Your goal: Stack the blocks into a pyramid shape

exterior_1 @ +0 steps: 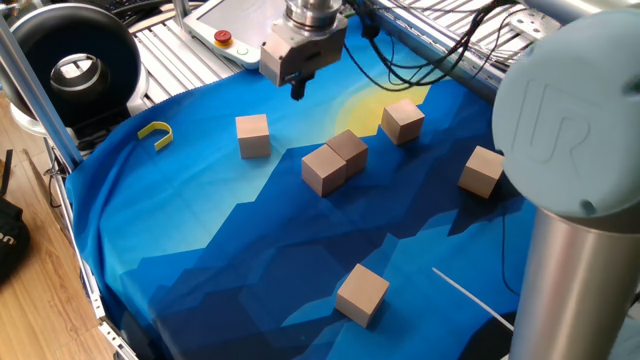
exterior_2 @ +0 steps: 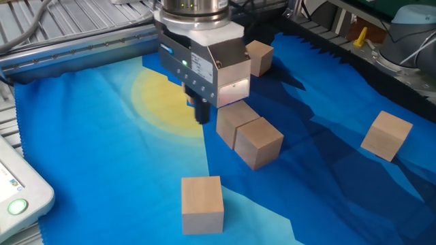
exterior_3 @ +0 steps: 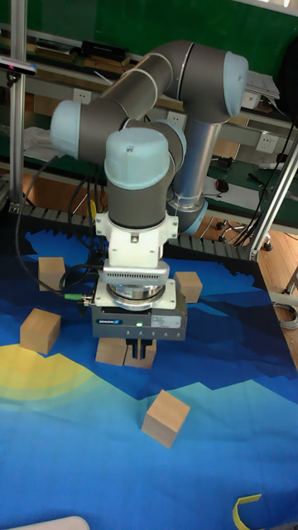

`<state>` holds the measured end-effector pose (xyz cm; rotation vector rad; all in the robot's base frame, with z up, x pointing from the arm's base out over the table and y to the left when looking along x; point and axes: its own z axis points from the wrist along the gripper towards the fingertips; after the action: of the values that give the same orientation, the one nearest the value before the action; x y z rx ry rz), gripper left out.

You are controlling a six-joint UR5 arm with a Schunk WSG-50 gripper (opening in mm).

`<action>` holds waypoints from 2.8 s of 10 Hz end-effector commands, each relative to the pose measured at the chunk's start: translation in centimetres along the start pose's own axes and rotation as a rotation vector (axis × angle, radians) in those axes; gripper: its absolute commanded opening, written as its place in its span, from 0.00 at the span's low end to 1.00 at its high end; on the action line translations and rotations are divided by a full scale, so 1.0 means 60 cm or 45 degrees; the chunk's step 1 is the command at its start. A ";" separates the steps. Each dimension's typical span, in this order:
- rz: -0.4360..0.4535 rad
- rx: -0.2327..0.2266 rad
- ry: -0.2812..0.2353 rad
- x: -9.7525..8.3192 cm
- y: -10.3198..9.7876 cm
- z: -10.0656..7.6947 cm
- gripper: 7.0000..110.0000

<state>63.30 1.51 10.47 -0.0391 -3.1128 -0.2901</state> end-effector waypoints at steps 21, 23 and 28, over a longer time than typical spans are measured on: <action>-0.144 0.317 -0.046 -0.130 -0.518 -0.008 0.00; -0.182 0.339 0.065 -0.074 -0.581 0.005 0.00; 0.044 0.176 0.206 0.045 -0.481 0.038 0.00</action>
<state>62.43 -28.76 4.08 0.0780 -3.0047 0.0125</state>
